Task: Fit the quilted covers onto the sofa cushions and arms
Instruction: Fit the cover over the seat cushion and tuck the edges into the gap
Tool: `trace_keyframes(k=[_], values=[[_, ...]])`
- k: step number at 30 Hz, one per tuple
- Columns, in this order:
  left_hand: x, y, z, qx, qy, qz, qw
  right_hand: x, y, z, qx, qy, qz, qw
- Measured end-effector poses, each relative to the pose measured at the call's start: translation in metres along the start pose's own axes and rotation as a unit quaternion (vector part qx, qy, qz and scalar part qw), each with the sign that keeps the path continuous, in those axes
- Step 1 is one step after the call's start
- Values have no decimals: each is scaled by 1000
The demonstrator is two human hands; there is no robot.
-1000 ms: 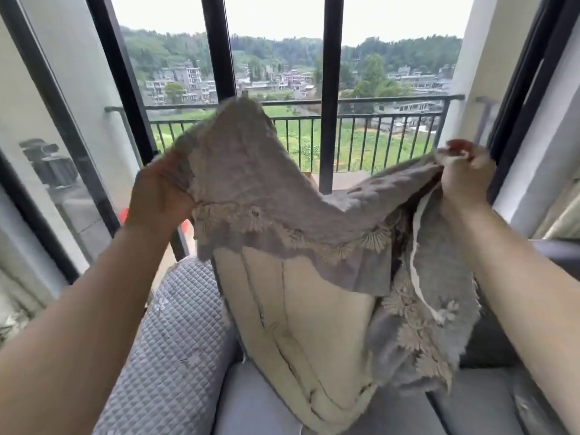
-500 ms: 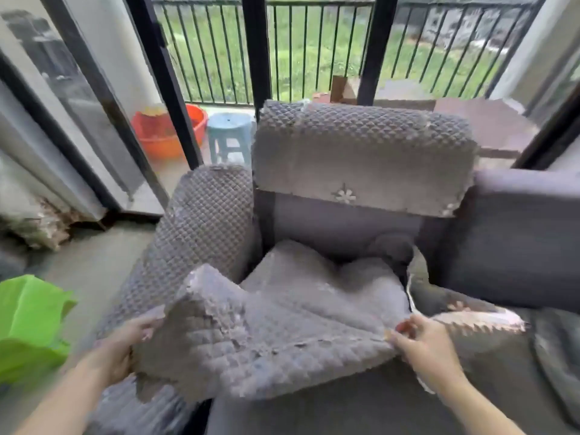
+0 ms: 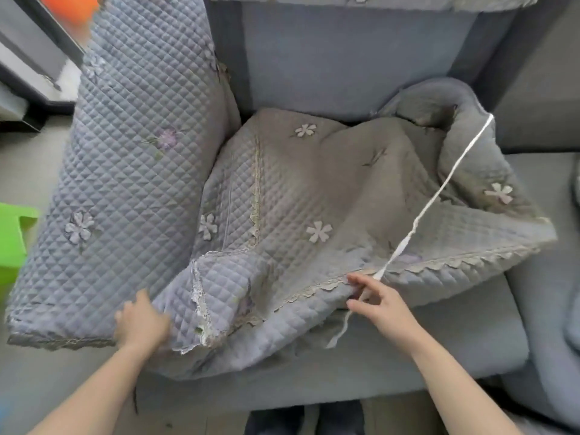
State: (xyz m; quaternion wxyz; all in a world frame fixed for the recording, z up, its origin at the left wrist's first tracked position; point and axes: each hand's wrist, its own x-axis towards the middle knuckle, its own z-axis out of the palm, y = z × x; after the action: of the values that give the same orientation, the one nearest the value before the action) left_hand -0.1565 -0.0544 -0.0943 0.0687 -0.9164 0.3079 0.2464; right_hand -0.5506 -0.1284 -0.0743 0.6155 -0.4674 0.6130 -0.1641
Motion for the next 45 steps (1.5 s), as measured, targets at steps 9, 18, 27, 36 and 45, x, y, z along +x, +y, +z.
trace_keyframes(k=[9, 18, 27, 36, 45], values=[[-139, 191, 80, -187, 110, 476, 852, -21, 89, -71, 384, 238, 167, 877], [-217, 270, 206, 142, 36, 742, 654, -6, 170, -163, 242, 254, 249, 903], [-122, 372, 228, 231, 9, 473, 850, 66, 180, -208, 241, 191, 193, 932], [-130, 377, 180, -129, -297, 371, 871, 128, 145, -215, 419, 161, 188, 874], [-156, 368, 124, -75, -368, 363, 853, 113, 50, -261, 469, 379, -2, 798]])
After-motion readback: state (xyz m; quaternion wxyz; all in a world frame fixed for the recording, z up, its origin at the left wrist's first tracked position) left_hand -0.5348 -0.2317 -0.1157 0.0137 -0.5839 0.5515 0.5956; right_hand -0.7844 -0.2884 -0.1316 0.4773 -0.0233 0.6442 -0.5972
